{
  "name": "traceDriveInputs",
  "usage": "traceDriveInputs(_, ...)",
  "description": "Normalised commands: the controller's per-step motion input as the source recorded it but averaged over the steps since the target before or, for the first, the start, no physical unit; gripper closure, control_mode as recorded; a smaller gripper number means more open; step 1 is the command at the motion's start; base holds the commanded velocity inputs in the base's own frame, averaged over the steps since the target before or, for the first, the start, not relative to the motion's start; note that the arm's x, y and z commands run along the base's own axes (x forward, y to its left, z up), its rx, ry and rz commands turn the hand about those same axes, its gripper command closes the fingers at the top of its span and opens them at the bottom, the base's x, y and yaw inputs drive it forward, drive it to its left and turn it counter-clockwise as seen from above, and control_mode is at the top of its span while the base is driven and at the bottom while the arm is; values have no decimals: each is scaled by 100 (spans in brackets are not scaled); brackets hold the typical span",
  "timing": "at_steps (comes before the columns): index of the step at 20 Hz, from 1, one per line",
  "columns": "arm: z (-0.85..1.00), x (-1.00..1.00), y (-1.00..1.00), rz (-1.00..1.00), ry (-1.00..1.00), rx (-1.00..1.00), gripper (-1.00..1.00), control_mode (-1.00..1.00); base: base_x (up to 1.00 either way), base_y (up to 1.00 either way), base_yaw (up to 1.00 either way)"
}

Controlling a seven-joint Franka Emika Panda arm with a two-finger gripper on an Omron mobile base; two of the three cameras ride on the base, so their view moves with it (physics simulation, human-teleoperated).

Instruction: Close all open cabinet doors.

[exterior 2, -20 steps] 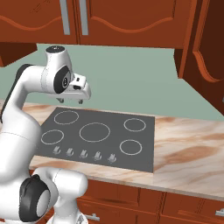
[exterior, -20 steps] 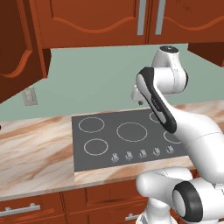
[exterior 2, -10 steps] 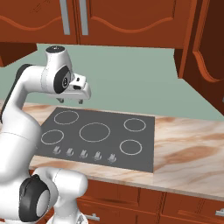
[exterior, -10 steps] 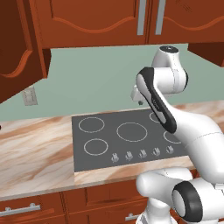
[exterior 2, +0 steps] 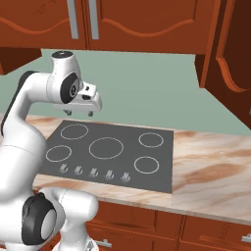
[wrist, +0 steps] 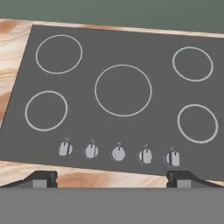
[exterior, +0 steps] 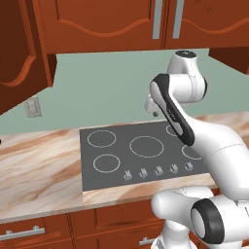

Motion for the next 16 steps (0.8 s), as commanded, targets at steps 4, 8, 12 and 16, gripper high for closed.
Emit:
traceDriveInputs(4,0,-7,2,0,-2,0,-100,-100,0,0,0)
traceDriveInputs(8,0,-21,1,1,-5,0,-100,-100,0,0,0)
traceDriveInputs(12,-3,-5,0,0,0,0,-100,-100,0,0,0)
traceDriveInputs(16,-2,-70,-6,-3,-23,0,-100,-100,0,0,0)
